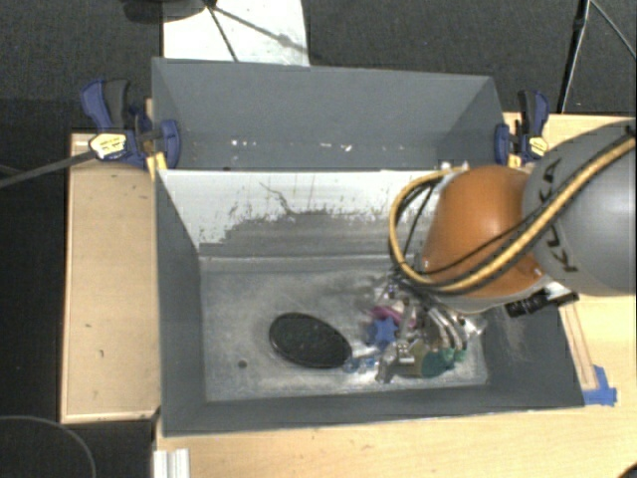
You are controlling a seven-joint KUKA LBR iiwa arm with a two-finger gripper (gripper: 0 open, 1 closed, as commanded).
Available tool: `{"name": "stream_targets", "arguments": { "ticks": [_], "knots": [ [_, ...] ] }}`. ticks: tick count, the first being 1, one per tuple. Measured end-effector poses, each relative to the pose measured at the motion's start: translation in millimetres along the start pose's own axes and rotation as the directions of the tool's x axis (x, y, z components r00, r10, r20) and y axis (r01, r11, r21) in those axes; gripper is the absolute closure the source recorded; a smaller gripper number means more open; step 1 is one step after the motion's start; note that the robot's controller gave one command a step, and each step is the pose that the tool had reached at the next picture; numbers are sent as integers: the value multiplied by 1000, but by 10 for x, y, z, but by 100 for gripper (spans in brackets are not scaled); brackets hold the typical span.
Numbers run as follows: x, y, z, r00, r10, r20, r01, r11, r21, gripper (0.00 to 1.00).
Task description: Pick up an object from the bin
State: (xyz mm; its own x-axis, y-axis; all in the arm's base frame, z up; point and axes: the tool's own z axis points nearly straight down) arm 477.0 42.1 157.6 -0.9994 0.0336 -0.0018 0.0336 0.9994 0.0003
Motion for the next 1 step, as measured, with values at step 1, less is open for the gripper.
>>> {"name": "stream_targets", "arguments": {
  "ticks": [1],
  "knots": [
    [-217,-523,868,992,122,5,-122,992,-3,0]
  ]
}}
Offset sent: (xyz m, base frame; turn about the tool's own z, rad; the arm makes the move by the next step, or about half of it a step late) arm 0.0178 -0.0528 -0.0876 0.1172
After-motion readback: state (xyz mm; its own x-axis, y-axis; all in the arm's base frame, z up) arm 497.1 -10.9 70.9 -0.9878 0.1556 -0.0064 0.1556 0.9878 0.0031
